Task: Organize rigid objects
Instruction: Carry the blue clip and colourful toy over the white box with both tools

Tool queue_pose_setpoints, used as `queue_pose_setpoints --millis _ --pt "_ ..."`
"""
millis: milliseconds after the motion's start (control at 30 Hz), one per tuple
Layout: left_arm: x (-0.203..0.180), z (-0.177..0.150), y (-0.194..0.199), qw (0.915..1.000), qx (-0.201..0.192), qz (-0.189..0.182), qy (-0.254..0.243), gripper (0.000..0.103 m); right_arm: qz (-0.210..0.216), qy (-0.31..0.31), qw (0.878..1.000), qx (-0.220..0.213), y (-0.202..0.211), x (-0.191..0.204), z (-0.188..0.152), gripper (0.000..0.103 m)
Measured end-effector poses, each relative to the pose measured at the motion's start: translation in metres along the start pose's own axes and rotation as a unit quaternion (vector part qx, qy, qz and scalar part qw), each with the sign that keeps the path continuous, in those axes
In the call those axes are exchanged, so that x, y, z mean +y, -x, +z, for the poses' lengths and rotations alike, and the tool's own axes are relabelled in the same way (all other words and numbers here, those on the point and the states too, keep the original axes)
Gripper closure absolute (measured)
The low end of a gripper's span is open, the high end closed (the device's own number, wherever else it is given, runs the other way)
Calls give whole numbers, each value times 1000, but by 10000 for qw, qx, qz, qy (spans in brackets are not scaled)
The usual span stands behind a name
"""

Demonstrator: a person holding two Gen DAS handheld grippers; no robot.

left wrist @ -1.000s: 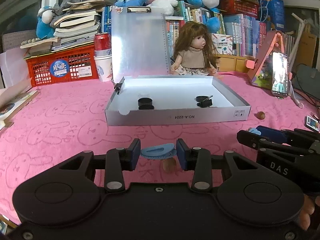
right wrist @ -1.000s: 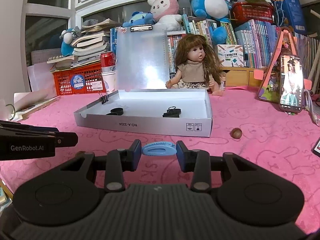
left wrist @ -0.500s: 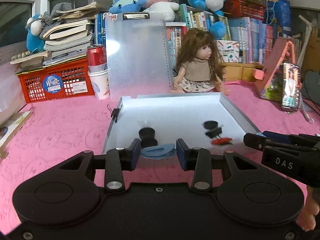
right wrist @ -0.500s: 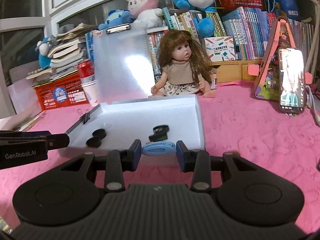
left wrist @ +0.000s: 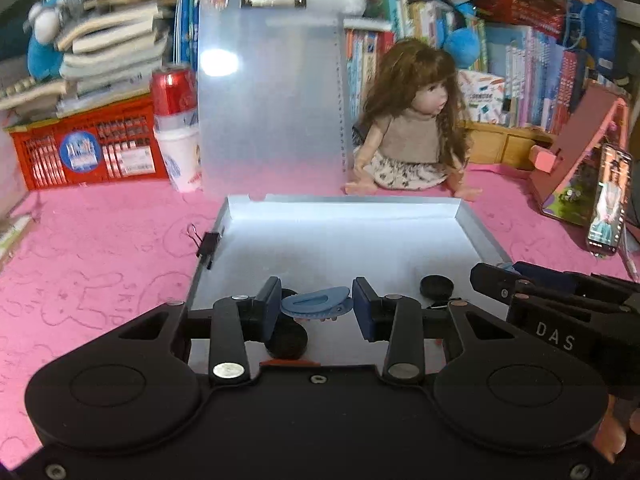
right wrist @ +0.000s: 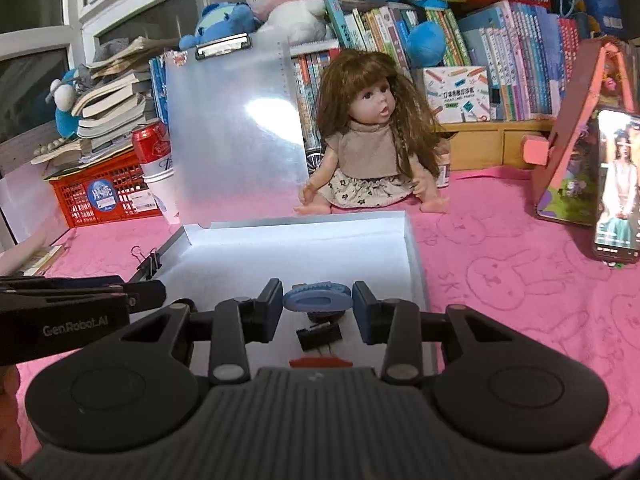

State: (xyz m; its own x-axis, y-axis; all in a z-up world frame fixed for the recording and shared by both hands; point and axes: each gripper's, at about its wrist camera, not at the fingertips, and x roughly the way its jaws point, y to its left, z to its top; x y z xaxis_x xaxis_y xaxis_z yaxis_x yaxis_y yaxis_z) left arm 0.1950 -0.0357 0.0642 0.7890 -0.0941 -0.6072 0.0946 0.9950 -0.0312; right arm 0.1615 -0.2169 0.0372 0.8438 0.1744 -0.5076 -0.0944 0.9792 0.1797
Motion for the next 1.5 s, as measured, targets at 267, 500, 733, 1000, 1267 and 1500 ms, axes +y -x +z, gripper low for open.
queue_pose_setpoints --millis 267,500,733,1000,1267,1500 --pt "13 20 -53 9985 503 99 179 66 195 -475 9970 576 -47 -12 17 60" --pt "13 31 -88 9969 738 241 94 66 80 -572 9943 893 -78 -15 24 60" --pt "10 38 -111 9960 859 239 -2 66 -13 -507 9921 1150 -99 -15 26 60" --pt "12 37 -121 9952 946 247 -2 66 -82 -386 9910 1283 -109 -13 25 60" --pt "11 35 -124 9953 905 316 -96 66 -151 -302 9909 1302 -114 -10 24 59" --pt "13 33 -126 9949 943 332 -105 65 -182 -314 9908 1300 -116 -10 23 59"
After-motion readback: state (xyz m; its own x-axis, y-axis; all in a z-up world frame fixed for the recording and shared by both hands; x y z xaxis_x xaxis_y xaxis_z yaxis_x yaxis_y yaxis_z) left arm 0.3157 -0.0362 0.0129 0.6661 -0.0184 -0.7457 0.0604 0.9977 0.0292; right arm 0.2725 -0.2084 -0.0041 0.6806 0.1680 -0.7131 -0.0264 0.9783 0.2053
